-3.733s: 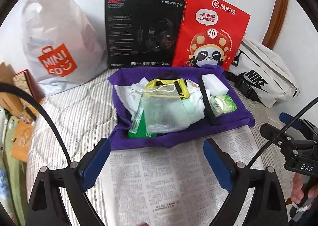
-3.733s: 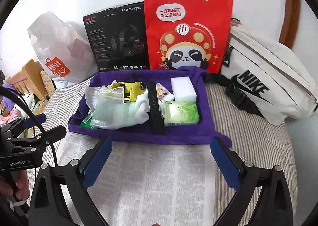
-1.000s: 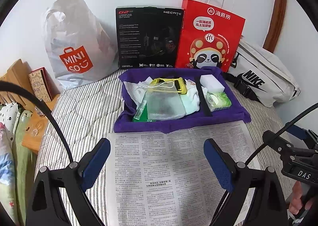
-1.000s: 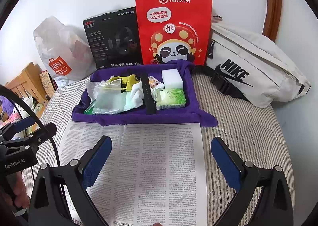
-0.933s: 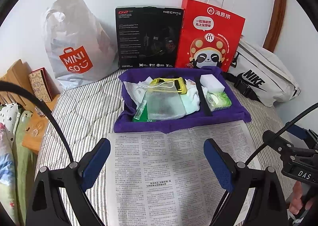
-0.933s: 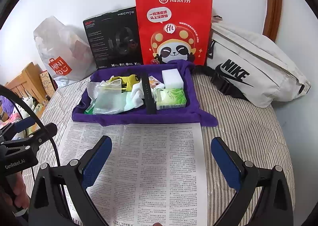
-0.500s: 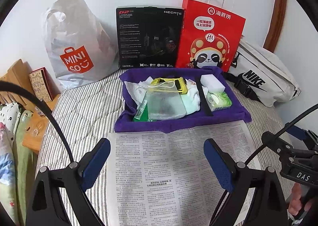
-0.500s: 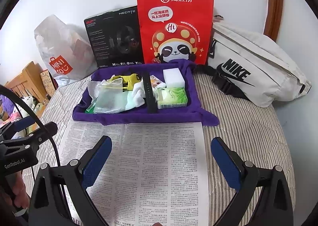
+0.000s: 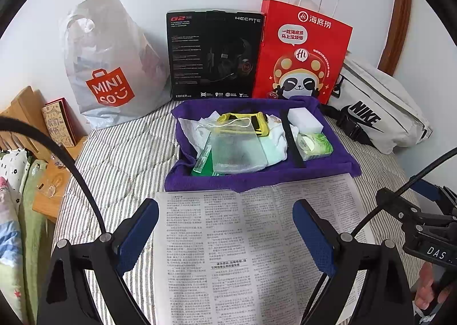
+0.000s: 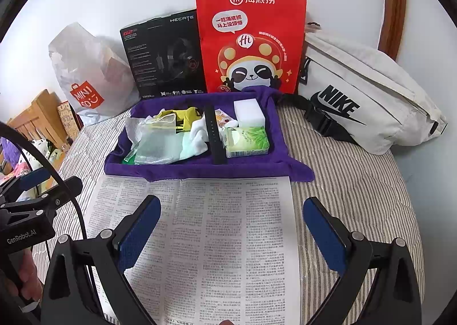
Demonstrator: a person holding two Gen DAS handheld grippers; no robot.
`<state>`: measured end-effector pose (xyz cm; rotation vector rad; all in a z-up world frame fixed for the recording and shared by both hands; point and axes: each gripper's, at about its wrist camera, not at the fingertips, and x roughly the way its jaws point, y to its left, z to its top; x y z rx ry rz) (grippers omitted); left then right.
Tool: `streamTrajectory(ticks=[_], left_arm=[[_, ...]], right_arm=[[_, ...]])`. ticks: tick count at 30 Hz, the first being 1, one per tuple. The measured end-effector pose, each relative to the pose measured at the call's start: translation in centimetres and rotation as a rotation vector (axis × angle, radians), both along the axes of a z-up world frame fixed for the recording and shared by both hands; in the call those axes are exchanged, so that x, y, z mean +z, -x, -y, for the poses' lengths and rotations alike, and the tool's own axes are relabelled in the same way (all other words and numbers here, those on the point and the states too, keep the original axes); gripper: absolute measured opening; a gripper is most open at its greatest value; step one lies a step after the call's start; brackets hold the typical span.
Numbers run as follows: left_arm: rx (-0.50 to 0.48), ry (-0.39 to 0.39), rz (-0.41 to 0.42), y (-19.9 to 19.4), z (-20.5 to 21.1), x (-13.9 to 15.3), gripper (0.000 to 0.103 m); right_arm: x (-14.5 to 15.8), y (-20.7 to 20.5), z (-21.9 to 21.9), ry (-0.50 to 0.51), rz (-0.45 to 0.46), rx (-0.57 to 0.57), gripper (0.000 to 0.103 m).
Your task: Organize soft objects
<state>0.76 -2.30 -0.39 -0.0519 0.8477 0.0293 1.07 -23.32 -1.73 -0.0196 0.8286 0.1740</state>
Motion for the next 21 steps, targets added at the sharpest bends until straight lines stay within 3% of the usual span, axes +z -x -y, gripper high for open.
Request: streamTrajectory(ticks=[21], left_arm=[[0.003,-0.001,0.006,-0.1,-0.27,0.36,0.098]], right_arm=[[-0.1,-0.22,0.2,0.004,-0.004,0.001,0.099]])
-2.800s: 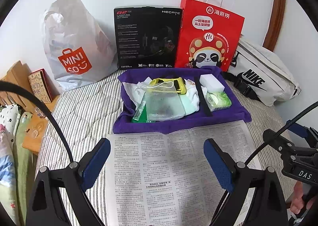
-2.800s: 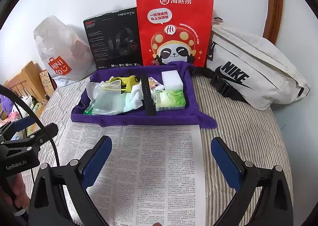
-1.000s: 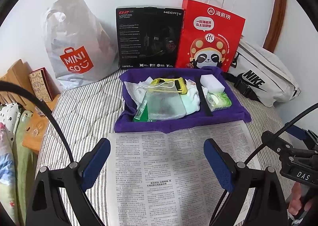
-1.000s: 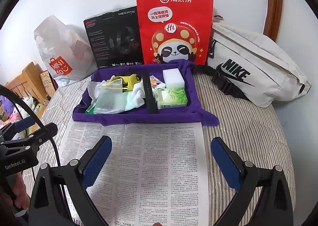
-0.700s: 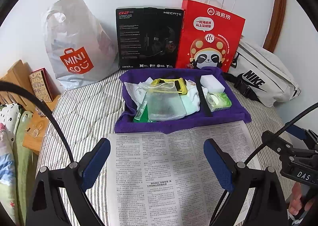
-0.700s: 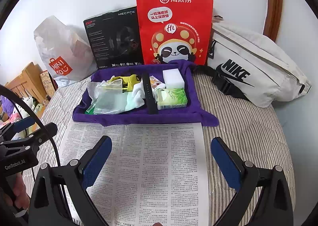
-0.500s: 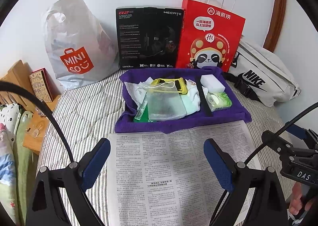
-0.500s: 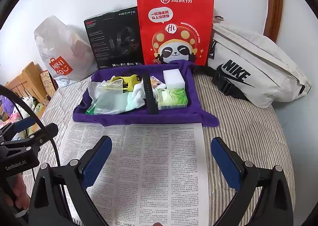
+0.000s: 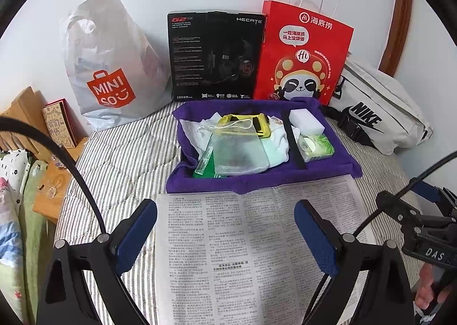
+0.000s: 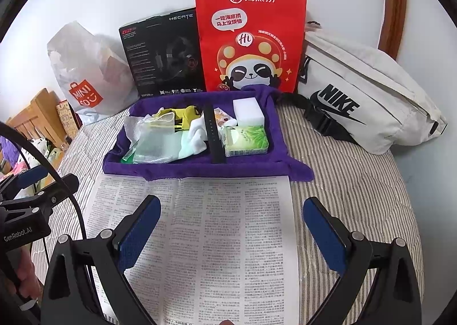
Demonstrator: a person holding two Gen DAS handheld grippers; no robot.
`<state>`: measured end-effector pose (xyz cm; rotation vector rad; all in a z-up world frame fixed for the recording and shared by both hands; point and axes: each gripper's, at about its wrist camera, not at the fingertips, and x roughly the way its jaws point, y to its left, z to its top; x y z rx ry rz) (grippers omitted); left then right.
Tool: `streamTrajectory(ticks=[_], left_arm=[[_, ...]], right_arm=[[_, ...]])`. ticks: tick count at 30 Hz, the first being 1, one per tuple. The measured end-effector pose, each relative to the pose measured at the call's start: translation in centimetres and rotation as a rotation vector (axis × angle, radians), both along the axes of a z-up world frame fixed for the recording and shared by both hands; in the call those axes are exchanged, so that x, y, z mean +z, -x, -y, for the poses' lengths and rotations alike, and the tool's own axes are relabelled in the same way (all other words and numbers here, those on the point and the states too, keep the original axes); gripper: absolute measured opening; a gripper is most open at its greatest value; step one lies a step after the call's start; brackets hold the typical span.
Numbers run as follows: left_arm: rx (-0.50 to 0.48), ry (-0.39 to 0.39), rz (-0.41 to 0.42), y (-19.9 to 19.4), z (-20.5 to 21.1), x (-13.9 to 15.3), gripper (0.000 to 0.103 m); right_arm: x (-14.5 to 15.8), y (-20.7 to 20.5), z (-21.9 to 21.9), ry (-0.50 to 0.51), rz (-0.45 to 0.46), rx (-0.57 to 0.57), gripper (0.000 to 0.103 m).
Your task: Organize soft objects
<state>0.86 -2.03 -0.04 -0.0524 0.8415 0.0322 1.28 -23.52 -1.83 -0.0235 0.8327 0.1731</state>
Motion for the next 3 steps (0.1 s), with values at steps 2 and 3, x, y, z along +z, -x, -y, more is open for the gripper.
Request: streamTrajectory(ticks=[2,3], left_arm=[[0.0,-0.001,0.004,-0.11,-0.05,0.04,0.098],[-0.003,-0.002,0.007,-0.18,-0.05,0.03,0.098]], right_arm=[[0.0,0.01,-0.08,0.003,0.0,0.005,0.099],[0.0,0.03,-0.15,0.005,-0.001,0.006,0.099]])
